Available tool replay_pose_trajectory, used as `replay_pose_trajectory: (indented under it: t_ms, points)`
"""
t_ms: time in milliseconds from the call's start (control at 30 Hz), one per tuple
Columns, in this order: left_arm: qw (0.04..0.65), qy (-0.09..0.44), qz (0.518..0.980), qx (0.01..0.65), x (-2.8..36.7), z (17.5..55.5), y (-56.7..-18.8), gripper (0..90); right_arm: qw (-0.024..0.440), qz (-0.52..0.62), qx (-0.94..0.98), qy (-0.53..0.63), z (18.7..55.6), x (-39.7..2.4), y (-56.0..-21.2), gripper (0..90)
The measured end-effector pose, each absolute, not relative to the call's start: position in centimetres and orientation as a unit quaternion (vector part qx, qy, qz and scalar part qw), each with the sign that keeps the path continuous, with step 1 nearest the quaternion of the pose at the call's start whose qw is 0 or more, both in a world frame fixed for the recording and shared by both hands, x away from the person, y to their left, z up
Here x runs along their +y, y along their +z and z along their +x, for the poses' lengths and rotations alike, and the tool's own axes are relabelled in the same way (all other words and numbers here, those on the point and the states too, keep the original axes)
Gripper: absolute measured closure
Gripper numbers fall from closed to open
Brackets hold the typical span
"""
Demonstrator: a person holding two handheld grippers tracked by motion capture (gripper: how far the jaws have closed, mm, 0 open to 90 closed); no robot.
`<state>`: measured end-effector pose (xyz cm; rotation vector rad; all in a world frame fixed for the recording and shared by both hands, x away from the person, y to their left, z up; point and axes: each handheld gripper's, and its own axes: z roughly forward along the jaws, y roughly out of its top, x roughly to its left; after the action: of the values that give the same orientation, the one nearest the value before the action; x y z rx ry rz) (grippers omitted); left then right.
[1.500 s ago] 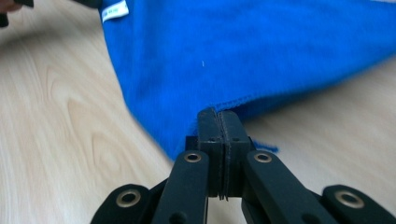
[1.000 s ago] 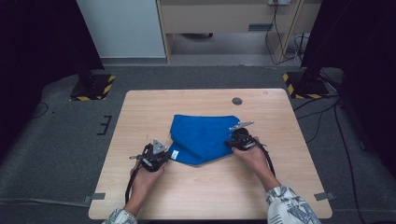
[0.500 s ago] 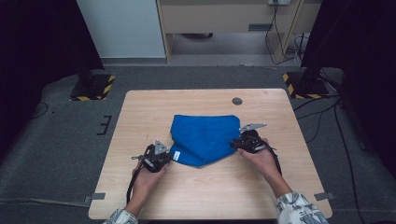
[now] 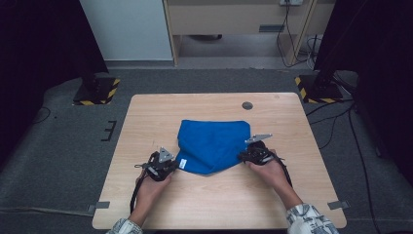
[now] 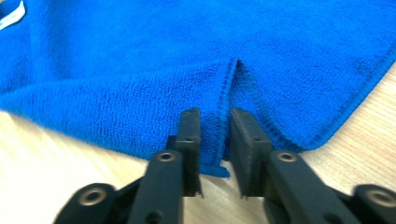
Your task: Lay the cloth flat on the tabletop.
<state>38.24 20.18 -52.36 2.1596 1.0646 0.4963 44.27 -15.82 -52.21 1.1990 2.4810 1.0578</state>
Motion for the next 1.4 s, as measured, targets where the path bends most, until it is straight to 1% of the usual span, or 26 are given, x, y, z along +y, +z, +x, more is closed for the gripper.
replay_pose_trajectory:
  t_ms: [33, 100, 267, 300, 367, 433, 500, 600, 800, 1000, 1100, 1267, 1333, 1400]
  points:
    - [0.336, 0.189, 0.828, 0.408, 20.2, 38.2, -52.4, 85.5, 0.098, 0.392, 0.844, 0.352, 44.0, -15.7, -52.2, 84.4]
    - [0.336, 0.191, 0.829, 0.405, 20.1, 38.1, -52.4, 84.6, 0.1, 0.387, 0.846, 0.352, 43.8, -15.8, -52.1, 87.3]
    - [0.345, 0.192, 0.824, 0.406, 20.1, 38.1, -52.4, 77.3, 0.102, 0.387, 0.845, 0.355, 43.5, -16.2, -52.1, 88.0]
    - [0.347, 0.191, 0.822, 0.409, 20.2, 38.1, -52.3, 77.3, 0.102, 0.389, 0.844, 0.355, 43.5, -16.3, -52.1, 88.1]
    - [0.356, 0.193, 0.816, 0.413, 20.4, 38.1, -52.1, 73.5, 0.102, 0.389, 0.843, 0.356, 43.3, -16.6, -52.1, 88.2]
    - [0.361, 0.198, 0.811, 0.415, 20.5, 38.1, -51.9, 72.5, 0.101, 0.391, 0.843, 0.356, 43.3, -16.6, -52.1, 88.2]
    - [0.373, 0.205, 0.804, 0.416, 20.7, 38.0, -51.4, 67.8, 0.102, 0.39, 0.843, 0.356, 43.2, -16.7, -52.0, 88.0]
    - [0.388, 0.218, 0.794, 0.414, 20.9, 38.0, -50.9, 66.9, 0.104, 0.39, 0.843, 0.356, 43.1, -16.7, -52.0, 87.4]
    - [0.356, 0.213, 0.811, 0.411, 20.5, 39.0, -52.1, 61.1, 0.105, 0.387, 0.845, 0.353, 43.2, -16.7, -52.0, 87.2]
    - [0.346, 0.194, 0.82, 0.413, 21.0, 39.7, -52.9, 60.6, 0.106, 0.388, 0.845, 0.352, 43.4, -16.8, -52.1, 87.7]
    - [0.351, 0.184, 0.824, 0.406, 20.8, 39.6, -52.9, 63.2, 0.109, 0.388, 0.845, 0.35, 43.6, -16.8, -52.0, 87.8]
    - [0.352, 0.161, 0.836, 0.39, 20.3, 39.6, -52.7, 78.4, 0.111, 0.4, 0.842, 0.344, 44.3, -17.1, -51.9, 87.8]
    - [0.348, 0.162, 0.839, 0.386, 20.0, 39.5, -52.7, 85.8, 0.112, 0.403, 0.84, 0.345, 44.6, -17.3, -51.9, 87.5]
    - [0.342, 0.17, 0.842, 0.381, 19.8, 39.4, -52.6, 88.2, 0.114, 0.405, 0.836, 0.353, 44.7, -17.4, -51.7, 87.5]
